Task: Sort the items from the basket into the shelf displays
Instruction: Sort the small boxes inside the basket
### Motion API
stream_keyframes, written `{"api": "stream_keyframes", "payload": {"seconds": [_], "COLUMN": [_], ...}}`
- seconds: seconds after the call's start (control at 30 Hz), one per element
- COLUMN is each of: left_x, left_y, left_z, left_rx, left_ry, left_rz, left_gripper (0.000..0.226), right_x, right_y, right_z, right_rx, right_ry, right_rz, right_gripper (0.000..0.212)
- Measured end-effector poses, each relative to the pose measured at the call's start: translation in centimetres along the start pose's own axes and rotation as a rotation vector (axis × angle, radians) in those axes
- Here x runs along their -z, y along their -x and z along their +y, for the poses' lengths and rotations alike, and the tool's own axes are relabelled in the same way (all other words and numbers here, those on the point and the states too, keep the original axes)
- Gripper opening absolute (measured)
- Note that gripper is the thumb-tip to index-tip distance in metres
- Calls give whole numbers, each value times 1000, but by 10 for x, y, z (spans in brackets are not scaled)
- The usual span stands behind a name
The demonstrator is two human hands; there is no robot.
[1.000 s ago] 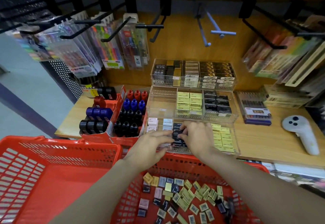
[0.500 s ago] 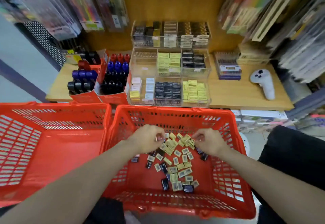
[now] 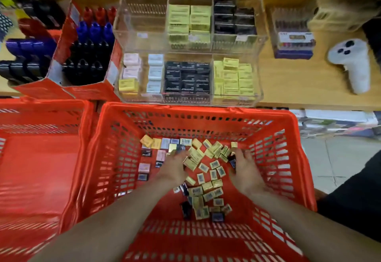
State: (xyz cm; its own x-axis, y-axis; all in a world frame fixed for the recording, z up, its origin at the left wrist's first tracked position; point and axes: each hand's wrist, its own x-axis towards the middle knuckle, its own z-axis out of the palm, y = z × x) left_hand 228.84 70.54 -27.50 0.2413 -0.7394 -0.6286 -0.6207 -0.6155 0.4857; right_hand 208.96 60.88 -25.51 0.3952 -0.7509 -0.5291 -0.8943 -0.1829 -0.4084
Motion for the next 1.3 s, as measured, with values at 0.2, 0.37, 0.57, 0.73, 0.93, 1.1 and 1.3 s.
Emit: {"api": "stream_keyframes", "payload": {"seconds": [0.2, 0.37, 0.57, 0.73, 0.93, 1.1, 1.3], "left_x": [-12, -21, -27, -24, -37, -41, -23], "left_y": [-40, -55, -48, -45, -51, -50, -21], "left_z": [1, 5, 5, -8, -3, -12, -11], "left_rx": [-409, -368, -302, -311, -262, -267, -40], "left_ry": [-632, -613, -414, -479, -390, -277, 526], "left_rz": [58, 1, 6, 79, 110, 161, 295], "left_gripper": [73, 62, 54, 68, 72, 47, 20], "right_x": [-4, -9, -24, -37, -38, -32, -32], "right_y": [-24, -38, -63, -65, -66, -67, -51], "right_z": [-4, -5, -13, -12, -11, -8, -19], "right_rx": [110, 253, 304, 246, 333, 397, 246], "right_ry": [133, 247, 347, 409, 523, 526, 192], "right_rz": [-50, -75, -81, -21, -26, 55, -6], "right_gripper": [72, 70, 61, 43, 45, 27, 29]}}
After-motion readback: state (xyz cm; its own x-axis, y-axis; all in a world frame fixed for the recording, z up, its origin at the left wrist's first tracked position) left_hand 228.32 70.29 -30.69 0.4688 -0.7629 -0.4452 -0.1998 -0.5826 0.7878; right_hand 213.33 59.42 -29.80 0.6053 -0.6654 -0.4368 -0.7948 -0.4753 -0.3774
